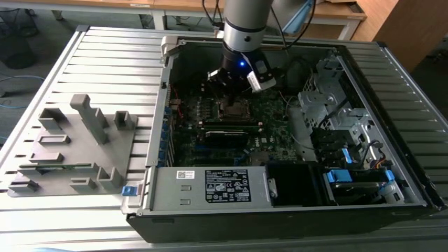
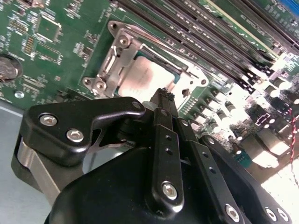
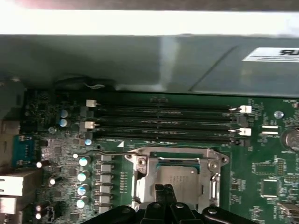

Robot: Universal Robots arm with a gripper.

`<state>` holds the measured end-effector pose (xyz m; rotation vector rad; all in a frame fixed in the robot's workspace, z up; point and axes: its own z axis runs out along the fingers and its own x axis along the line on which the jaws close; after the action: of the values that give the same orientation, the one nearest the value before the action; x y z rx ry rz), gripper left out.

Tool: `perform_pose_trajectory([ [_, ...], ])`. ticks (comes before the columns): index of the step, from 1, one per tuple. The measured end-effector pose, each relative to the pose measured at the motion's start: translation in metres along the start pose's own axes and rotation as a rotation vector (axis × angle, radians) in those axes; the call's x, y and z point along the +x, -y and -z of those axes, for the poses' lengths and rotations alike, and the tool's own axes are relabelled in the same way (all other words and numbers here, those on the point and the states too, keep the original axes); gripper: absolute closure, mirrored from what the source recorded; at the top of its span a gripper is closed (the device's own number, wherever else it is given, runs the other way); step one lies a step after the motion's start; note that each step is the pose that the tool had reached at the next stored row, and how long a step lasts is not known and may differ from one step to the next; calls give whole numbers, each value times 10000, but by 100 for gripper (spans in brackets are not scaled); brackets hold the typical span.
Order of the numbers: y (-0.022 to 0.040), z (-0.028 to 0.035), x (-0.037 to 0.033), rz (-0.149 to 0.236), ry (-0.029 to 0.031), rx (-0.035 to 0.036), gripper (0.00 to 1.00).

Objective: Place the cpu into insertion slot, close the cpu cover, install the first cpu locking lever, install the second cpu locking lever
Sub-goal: 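Close the cpu cover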

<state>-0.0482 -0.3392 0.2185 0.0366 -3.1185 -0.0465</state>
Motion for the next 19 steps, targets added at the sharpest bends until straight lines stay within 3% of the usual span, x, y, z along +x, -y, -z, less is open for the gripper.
perform_pose_trajectory([
  [9,-1,-12,73,9,1,-1,90],
  [19,-1,-95,146,21,-1,0,90],
])
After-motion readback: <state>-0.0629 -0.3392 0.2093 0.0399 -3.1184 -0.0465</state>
